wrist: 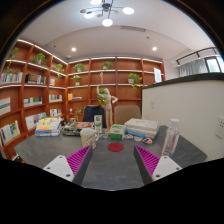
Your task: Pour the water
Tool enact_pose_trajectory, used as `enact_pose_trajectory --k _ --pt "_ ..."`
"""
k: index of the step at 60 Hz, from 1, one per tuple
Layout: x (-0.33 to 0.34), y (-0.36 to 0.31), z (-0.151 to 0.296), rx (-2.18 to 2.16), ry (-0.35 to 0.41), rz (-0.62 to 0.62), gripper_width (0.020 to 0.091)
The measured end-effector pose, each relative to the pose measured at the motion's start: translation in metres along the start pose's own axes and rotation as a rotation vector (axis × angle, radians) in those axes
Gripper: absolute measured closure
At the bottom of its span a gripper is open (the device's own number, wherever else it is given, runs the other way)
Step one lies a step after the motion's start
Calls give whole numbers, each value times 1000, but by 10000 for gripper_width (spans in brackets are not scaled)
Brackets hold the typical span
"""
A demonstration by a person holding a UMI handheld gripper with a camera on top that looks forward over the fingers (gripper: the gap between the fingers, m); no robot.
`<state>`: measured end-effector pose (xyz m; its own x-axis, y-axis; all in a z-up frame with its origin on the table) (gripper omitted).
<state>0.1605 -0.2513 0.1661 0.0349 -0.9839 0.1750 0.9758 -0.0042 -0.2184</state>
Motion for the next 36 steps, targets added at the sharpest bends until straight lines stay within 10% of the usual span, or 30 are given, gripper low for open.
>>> enact_pose_trajectory --k 36 --pt "-74 225 -2 -47 12 -101 232"
Point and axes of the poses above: the point between the fingertips, and its own axes, seen from behind it with the camera up: y to the right, z up, x backward, against the way the camera looks, the point moved 9 cm from there along x, backward, against the way the camera looks, and after that the axes turned 12 degrees about -x, right-handed, at the moved point
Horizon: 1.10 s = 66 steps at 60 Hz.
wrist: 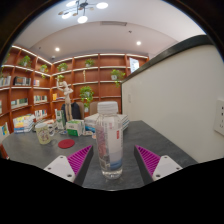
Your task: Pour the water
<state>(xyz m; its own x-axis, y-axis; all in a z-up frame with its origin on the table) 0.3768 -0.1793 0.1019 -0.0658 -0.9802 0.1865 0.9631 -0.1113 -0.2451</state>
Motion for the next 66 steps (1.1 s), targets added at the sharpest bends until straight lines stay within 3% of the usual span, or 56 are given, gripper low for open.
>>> enact_pose_trajectory --k 12,19,21,25,32,50,66 --pt "-29 1 8 10 17 42 286" --pt "-39 -4 10 23 24 63 473" --pt "-40 -7 9 39 26 74 591" --pt "-41 -8 9 57 26 49 630" --pt "-41 -8 11 75 29 33 783" --pt "-44 -25 7 221 -7 -32 784" --pt "-72 -128 6 719 -74 -41 784"
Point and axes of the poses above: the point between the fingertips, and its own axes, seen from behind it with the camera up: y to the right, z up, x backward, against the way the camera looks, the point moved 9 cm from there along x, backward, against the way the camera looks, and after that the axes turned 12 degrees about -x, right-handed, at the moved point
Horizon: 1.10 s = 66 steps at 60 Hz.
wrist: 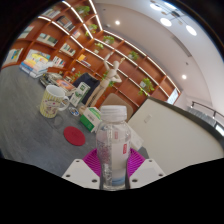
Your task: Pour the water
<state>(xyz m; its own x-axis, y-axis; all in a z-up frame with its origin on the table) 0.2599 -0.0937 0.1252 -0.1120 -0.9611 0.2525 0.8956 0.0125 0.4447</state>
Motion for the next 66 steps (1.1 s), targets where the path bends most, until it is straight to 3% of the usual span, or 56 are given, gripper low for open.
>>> enact_pose_trajectory --k 20,39,57,66 --pt "-64 -78 93 816 56 -110 786" --pt "-95 -112 121 1326 83 -189 787" --pt "-100 -117 128 1424 90 -227 783" --pt "-89 -105 128 1146 93 -168 783"
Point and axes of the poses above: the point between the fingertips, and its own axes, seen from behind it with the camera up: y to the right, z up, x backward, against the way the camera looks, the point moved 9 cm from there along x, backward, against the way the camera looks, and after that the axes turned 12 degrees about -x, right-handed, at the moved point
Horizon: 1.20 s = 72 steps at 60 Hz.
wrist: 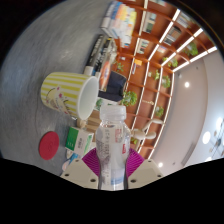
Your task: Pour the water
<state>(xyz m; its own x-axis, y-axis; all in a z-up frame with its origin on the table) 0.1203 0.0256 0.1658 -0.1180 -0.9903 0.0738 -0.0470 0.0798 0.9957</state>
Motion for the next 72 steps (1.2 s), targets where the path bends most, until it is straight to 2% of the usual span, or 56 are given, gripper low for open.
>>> enact_pose_trajectory --k 11,23,30,39,46,47,59,67,72 --pt "13 -2 -16 -663 -3 138 783" --pt "9 -15 -32 -1371 52 373 782" --pt "-2 -33 -36 -1576 99 438 783" --pt "-15 -44 -43 -1705 166 402 784" --pt "-23 -62 -45 -1788 177 427 781" --pt "-23 -60 -43 -1798 204 403 782" --pt "-16 -62 -44 -1787 209 348 778" --pt "-16 -62 -45 -1795 208 347 644" --pt "-12 -61 -46 -1788 170 365 603"
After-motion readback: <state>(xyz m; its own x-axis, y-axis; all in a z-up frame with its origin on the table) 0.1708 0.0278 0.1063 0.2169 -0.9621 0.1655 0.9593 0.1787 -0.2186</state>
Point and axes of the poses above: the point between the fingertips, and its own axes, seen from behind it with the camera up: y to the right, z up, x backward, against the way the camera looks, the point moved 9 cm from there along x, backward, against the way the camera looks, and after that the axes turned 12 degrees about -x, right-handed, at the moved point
